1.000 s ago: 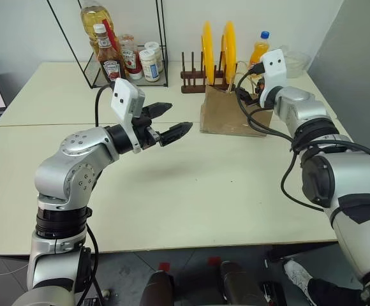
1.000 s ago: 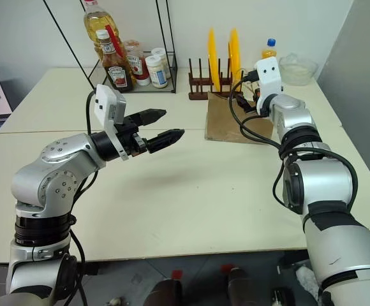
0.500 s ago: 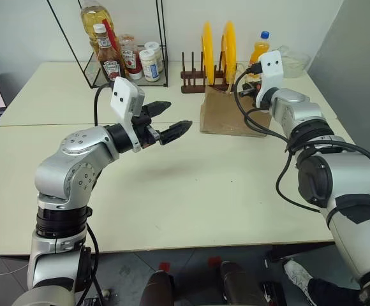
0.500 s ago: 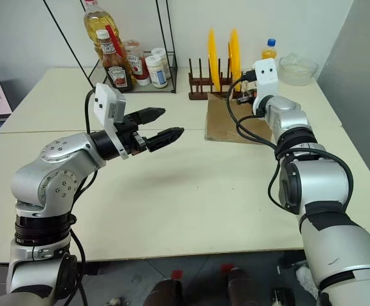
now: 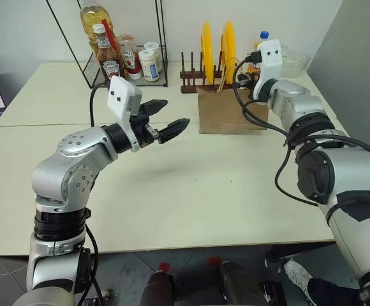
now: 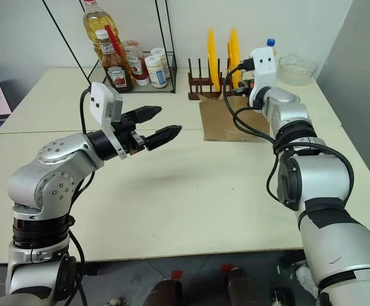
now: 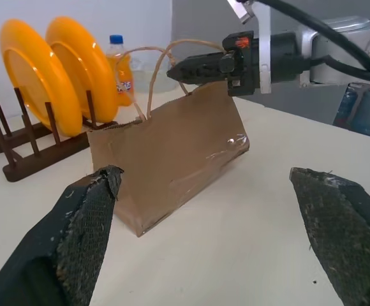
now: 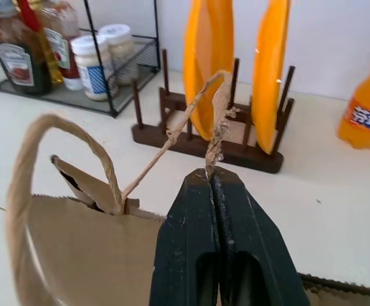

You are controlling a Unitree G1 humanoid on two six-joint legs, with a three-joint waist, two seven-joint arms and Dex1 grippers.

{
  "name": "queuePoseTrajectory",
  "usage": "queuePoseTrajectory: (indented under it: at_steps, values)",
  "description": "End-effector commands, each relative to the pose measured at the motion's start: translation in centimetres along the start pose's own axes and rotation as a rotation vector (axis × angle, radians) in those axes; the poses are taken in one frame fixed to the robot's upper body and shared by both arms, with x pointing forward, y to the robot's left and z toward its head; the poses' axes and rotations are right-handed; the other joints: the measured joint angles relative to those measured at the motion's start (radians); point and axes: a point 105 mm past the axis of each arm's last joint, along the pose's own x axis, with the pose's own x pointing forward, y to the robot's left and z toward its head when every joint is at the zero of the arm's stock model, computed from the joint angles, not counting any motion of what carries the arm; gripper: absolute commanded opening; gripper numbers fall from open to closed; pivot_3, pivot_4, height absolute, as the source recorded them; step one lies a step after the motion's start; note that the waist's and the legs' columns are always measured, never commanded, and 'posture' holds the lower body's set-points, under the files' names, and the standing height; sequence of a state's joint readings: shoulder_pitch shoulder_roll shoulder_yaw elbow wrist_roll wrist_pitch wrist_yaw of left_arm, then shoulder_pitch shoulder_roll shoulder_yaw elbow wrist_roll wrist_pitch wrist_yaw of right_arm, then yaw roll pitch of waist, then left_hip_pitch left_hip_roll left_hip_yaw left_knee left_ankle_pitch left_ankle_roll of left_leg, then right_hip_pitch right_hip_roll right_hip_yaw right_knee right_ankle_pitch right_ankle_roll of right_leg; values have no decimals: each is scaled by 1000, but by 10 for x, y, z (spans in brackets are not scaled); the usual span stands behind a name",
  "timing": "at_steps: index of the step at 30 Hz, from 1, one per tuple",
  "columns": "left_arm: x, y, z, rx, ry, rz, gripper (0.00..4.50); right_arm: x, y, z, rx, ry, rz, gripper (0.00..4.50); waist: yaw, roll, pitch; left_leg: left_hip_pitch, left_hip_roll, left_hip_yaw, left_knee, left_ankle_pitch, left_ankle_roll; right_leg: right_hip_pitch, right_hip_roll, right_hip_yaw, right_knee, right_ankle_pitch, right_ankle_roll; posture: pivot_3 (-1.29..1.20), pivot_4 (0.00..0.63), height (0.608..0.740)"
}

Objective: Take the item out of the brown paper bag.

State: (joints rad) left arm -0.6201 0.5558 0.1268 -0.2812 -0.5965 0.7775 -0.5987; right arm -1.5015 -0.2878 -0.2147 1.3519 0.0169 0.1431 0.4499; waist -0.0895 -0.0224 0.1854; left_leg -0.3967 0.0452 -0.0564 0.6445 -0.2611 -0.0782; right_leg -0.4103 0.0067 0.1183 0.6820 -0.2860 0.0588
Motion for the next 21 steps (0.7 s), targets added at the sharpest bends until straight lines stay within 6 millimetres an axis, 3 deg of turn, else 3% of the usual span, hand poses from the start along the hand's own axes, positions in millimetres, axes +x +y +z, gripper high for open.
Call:
queuePoseTrajectory:
  at_steps: [1, 12, 21]
  values:
    - [-7, 0, 12, 17, -47, 28, 4500, 0, 16, 50, 26, -140, 62, 37, 0, 0, 0, 0, 0, 0, 0, 0, 0, 0, 0, 0, 0, 0, 0, 0, 150, 740]
    - [-23, 12, 15, 5, -68, 127, 4500, 7, 55, 77, 117, -190, 171, 37, 0, 0, 0, -1, 0, -1, 0, 0, 0, 0, 0, -1, 0, 0, 0, 0, 150, 740]
    - [-48, 20, 13, -4, -72, 235, 4500, 10, 88, 94, 199, -212, 251, 37, 0, 1, 0, -2, 0, -2, 0, 0, 0, -1, 0, -2, 0, 0, 0, 0, 150, 740]
